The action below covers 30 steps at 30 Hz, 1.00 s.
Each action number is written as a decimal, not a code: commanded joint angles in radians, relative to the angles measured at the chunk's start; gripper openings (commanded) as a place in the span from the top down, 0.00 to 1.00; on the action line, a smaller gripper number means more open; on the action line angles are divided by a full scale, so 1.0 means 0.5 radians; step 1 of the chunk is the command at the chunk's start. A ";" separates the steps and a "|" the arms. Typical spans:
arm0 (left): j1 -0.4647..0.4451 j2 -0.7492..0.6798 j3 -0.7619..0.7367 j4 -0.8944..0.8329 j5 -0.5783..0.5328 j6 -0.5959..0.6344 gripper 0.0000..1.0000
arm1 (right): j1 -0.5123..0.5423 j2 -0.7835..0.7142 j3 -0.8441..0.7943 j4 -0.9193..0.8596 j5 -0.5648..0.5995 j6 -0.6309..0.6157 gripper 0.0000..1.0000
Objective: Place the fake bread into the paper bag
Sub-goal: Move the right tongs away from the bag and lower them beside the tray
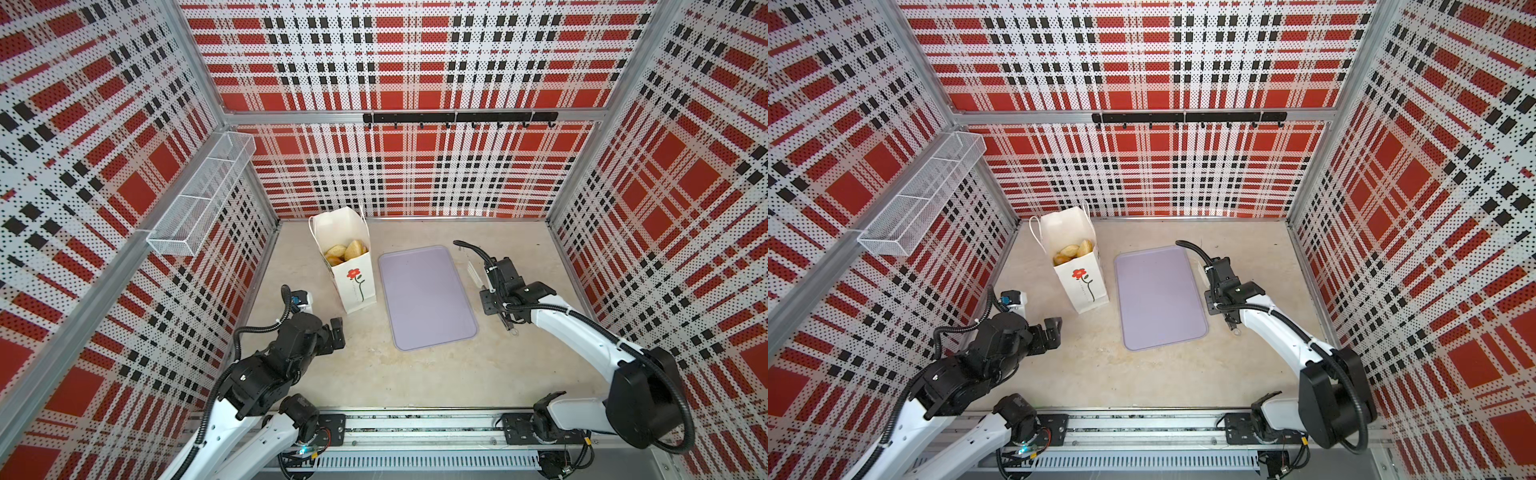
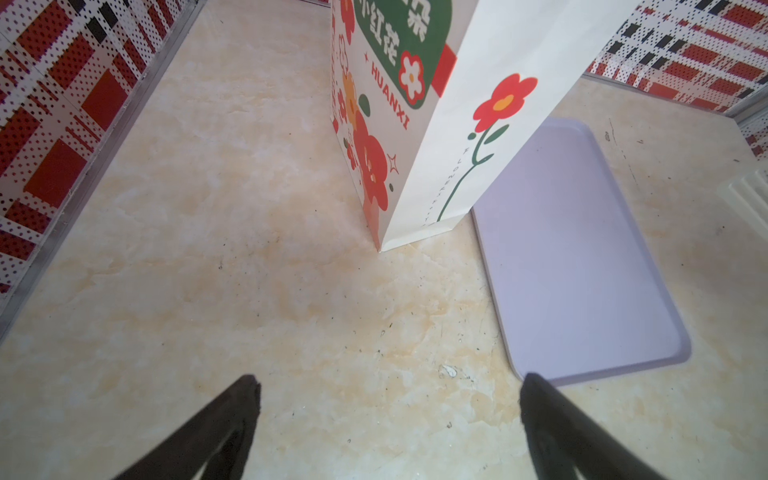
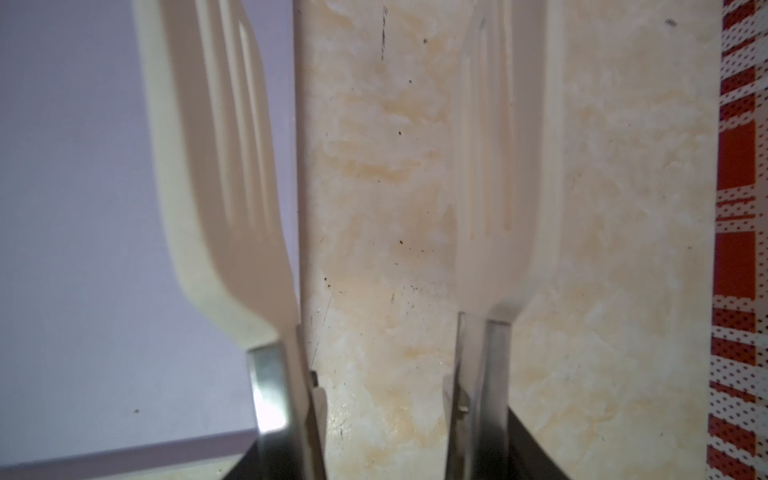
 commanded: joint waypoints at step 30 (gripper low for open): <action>0.018 0.143 -0.065 0.163 0.076 -0.093 0.01 | -0.274 0.473 -0.009 0.321 -0.273 0.150 0.41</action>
